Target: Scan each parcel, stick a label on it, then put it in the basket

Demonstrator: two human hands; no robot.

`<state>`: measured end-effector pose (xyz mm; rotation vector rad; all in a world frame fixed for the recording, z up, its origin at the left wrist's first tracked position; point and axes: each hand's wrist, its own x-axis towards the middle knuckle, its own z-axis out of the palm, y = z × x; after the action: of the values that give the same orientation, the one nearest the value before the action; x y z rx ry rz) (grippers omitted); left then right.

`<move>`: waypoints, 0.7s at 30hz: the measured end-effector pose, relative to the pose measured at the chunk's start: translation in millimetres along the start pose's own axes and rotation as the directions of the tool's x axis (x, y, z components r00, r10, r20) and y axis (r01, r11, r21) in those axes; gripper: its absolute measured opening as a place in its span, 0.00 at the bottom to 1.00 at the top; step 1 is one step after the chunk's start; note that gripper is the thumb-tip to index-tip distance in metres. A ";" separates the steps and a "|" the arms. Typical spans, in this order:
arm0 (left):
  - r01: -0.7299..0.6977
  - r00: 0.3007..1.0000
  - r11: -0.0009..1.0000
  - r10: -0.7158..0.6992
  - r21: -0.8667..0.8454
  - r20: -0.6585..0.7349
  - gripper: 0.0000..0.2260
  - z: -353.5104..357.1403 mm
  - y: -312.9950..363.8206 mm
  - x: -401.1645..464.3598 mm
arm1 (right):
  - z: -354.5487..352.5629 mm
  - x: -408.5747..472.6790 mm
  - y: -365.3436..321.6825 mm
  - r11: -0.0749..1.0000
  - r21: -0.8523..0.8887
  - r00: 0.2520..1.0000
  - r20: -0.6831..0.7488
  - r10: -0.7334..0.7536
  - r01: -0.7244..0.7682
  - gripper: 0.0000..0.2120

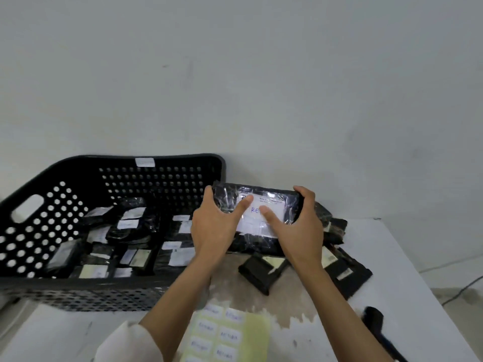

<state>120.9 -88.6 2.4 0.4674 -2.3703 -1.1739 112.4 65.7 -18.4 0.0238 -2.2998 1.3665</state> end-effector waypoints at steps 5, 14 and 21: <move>0.034 0.999 0.997 -0.036 -0.065 -0.033 0.39 -50.2 -30.1 33.1 | 51.9 5.2 -36.3 0.998 0.019 0.996 0.062 -0.066 0.065 0.20; 0.192 0.928 0.916 -0.054 -0.351 0.368 0.13 -132.1 -103.9 109.8 | 139.9 13.1 -83.3 0.982 0.172 0.986 0.133 -0.098 0.075 0.17; 0.364 0.895 0.828 -0.185 -0.426 0.406 0.09 -140.2 -168.3 154.8 | 173.7 40.7 -63.0 0.847 -0.520 0.959 0.280 0.043 0.114 0.22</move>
<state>82.1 -353.0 -20.8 0.4658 -2.1882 -2.0860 25.9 -102.5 -19.6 0.0893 -2.8309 0.6916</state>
